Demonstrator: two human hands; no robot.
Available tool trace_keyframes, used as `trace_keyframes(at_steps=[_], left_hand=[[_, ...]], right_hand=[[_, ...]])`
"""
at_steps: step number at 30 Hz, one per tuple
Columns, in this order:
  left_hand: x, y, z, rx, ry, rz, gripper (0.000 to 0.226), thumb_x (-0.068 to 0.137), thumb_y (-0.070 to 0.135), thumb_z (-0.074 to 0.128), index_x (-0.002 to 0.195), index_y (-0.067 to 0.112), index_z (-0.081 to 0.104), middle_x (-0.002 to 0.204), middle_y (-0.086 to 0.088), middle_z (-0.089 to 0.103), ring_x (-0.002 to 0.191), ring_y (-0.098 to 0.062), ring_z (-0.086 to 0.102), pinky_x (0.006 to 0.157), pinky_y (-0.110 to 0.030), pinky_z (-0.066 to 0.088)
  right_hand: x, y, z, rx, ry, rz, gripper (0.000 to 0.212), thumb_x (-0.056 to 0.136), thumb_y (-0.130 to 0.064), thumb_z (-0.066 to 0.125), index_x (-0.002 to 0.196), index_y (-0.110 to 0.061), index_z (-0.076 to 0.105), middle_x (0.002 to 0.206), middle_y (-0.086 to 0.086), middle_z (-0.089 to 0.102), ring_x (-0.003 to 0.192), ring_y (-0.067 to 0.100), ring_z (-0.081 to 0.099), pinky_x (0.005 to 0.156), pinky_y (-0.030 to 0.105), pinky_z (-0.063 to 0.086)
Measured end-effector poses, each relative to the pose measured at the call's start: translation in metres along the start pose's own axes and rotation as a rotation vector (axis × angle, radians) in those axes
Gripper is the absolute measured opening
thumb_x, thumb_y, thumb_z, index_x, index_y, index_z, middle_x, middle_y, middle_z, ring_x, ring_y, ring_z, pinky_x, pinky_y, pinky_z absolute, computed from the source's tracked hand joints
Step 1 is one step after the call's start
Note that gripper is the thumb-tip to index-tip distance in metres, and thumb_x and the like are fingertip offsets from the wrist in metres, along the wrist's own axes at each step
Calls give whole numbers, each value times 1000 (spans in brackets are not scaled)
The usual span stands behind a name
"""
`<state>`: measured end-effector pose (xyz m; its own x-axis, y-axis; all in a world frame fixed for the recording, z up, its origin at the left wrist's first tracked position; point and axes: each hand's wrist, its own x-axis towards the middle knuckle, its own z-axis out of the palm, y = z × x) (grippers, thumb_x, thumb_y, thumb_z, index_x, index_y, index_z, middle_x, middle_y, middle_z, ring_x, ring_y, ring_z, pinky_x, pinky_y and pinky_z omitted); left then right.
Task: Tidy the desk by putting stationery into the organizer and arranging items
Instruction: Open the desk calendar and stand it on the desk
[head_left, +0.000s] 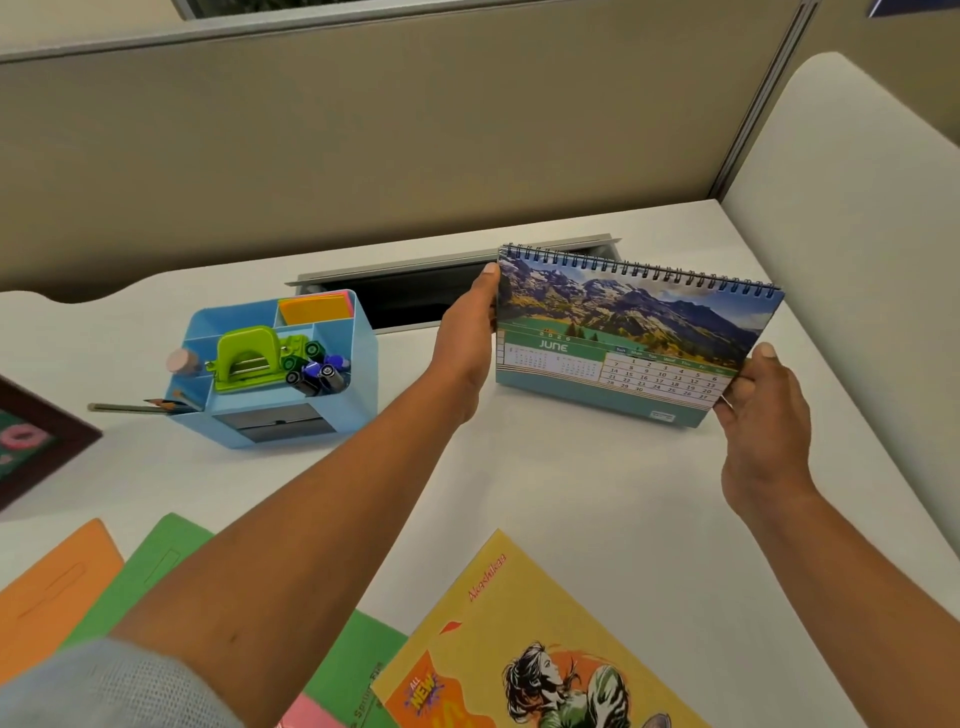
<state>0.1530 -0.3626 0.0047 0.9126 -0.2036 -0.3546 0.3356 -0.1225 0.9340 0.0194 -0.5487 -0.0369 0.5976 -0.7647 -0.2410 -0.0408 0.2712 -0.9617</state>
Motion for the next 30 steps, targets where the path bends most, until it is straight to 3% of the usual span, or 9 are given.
trace_keyframes(at_steps=[3,6,8,12,16,21,30], left_hand=[[0,-2,1,17,-3,13,36,101,51,29,101,30,58,82,19,61,72,4,58,65,-17,37],[3,-5,2,16,-3,19,37,101,52,28,108,27,55,88,18,58,82,0,55,84,-26,35],[2,-6,3,13,-9,18,37,101,52,28,110,28,54,89,19,57,83,0,54,87,-30,33],[-1,-5,6,9,-13,4,34,101,51,27,101,31,54,87,19,58,79,0,55,72,-19,37],[-6,-2,8,21,1,5,34,101,51,27,86,36,53,82,19,58,71,1,56,59,-14,36],[-7,-7,10,15,-6,-5,34,101,52,26,84,37,51,83,18,58,74,0,55,60,-16,35],[-12,-10,14,-19,-75,-25,33,101,54,24,85,39,50,86,17,57,78,2,53,70,-18,35]], right_hand=[[3,4,-2,1,3,11,18,101,-41,42,96,-27,52,109,-1,68,105,13,65,89,26,51],[3,8,-4,-16,-4,12,18,100,-41,43,98,-26,52,113,1,68,108,13,65,89,25,49],[1,10,-4,-29,-9,9,20,100,-42,43,103,-25,53,114,1,68,108,11,64,87,22,48],[-3,12,-5,-70,-16,22,28,100,-46,41,114,-25,54,115,-4,67,107,5,61,95,24,44],[-3,10,-4,-74,-24,53,25,100,-44,42,112,-29,57,109,-10,67,104,4,61,97,27,43],[-4,10,-7,-86,-44,82,20,100,-43,42,97,-35,60,102,-11,67,102,8,60,101,32,43],[-10,9,-4,-114,-74,96,22,101,-43,39,98,-37,61,105,-12,67,100,2,60,99,30,43]])
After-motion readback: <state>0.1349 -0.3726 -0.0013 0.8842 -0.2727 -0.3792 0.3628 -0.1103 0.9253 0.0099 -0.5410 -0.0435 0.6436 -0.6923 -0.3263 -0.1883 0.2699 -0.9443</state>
